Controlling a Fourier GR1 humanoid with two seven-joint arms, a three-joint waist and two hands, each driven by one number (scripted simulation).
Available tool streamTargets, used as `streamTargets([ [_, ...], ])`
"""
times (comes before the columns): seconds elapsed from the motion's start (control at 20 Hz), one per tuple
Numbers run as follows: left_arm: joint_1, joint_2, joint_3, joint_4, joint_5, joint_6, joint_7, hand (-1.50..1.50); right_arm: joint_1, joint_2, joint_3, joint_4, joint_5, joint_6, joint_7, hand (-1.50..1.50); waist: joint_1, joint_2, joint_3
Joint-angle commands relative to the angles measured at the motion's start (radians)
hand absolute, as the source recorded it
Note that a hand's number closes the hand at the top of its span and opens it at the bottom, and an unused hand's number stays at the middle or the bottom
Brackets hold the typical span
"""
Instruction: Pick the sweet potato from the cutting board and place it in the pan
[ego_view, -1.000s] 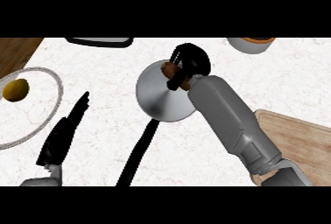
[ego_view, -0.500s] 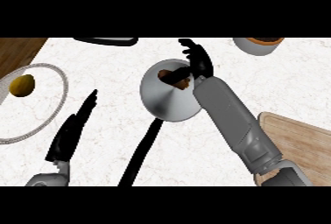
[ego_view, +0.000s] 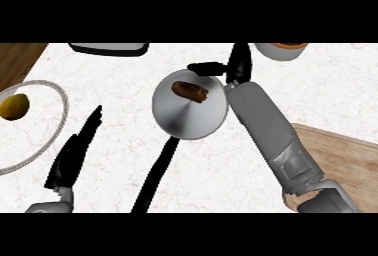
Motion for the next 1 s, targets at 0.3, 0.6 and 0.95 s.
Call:
streamTargets([
  [0.3,0.079,0.022,0.050,-0.028,0.016,0.004,-0.006,0.00,0.136,-0.089,-0.124,-0.062,-0.084,0.017,-0.234,-1.50,-0.085,-0.024,-0.001],
  [0.6,0.095,0.047,0.103,-0.015,0.064,-0.028,-0.026,0.00,0.358,-0.182,-0.100,-0.204,-0.083,0.137,-0.310,-1.50,-0.100,-0.028,-0.001],
  [0.95,0.078,0.010,0.082,-0.018,0.033,0.000,-0.011,0.00,0.538,-0.322,-0.101,-0.488,-0.112,0.285,-0.176,-1.50,-0.102,-0.029,-0.001],
])
